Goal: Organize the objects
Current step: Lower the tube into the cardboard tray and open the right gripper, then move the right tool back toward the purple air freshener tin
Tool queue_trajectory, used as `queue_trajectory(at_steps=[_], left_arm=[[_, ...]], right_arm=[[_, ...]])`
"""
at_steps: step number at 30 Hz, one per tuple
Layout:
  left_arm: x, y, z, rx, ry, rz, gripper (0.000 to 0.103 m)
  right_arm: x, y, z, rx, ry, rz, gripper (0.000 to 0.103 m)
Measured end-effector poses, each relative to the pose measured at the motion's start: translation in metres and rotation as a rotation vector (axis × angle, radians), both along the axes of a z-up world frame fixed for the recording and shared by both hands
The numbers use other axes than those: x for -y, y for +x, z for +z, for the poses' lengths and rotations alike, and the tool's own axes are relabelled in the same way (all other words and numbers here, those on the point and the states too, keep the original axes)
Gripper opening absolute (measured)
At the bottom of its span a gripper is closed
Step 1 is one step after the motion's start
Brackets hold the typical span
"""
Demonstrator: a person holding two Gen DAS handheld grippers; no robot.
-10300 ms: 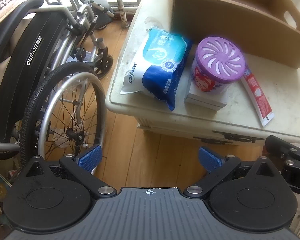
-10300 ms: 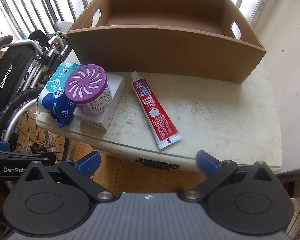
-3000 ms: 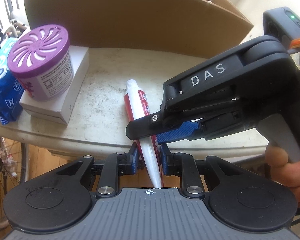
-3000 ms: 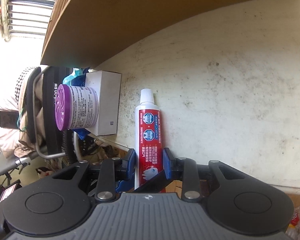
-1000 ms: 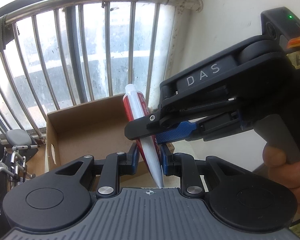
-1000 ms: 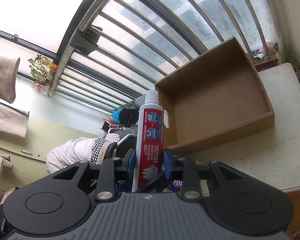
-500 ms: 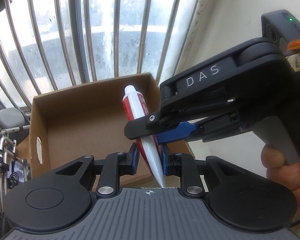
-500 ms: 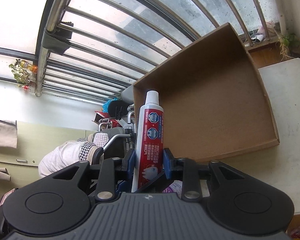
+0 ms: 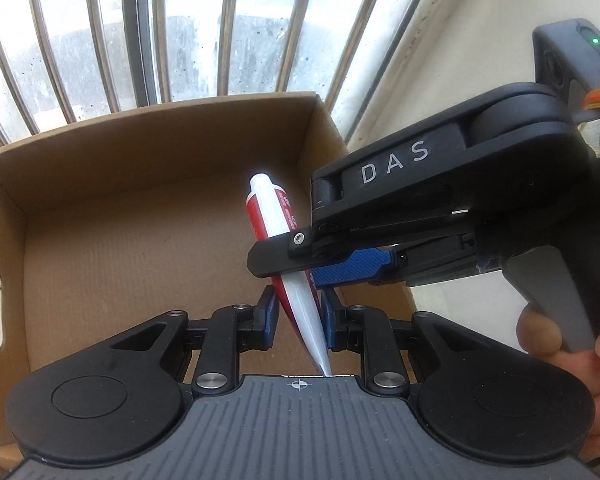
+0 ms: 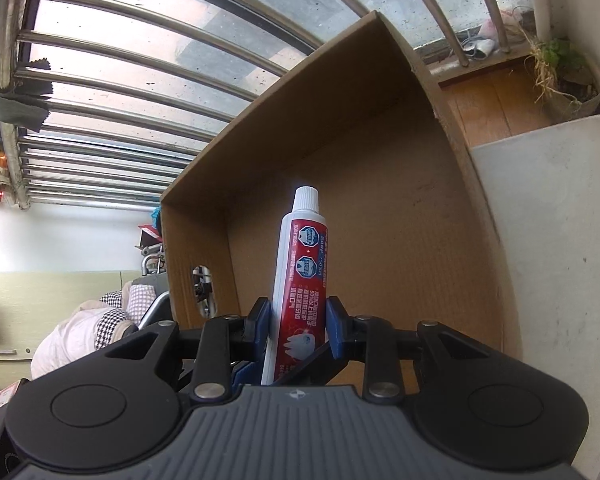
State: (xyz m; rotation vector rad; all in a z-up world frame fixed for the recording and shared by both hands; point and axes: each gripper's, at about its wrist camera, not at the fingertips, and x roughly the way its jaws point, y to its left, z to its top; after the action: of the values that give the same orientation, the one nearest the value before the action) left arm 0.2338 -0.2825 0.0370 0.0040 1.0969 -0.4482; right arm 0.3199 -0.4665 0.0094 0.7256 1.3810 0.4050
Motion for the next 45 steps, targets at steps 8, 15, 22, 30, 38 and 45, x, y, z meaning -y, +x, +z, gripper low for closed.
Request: queue_trajectory(at_steps=[8,15,22,30,38,45], left_arm=[[0.033,-0.007,-0.033,0.008,-0.004,-0.108,0.024],[0.034,-0.035,-0.029,-0.016,0.007,-0.134,0.035],[-0.001,-0.071,0.011,0.024,-0.008,-0.041,0.055],[-0.076,-0.131,0.08,0.164,-0.084,0.104,0.08],[-0.151,-0.178,0.119,0.284,-0.086,0.236,0.101],[-0.204,-0.193,0.116,0.304,-0.092,0.309,0.101]], right_arm=[[0.019,0.007,0.025,0.151,-0.191,-0.04,0.048],[0.059,-0.011,0.045,0.174,-0.206,-0.157,0.059],[0.069,-0.024,0.056,0.164,-0.211,-0.175,0.067],[0.043,-0.064,0.116,0.302,-0.288,-0.165,0.087],[-0.04,-0.131,0.167,0.449,-0.438,-0.055,0.103],[-0.12,-0.176,0.188,0.556,-0.573,0.064,0.103]])
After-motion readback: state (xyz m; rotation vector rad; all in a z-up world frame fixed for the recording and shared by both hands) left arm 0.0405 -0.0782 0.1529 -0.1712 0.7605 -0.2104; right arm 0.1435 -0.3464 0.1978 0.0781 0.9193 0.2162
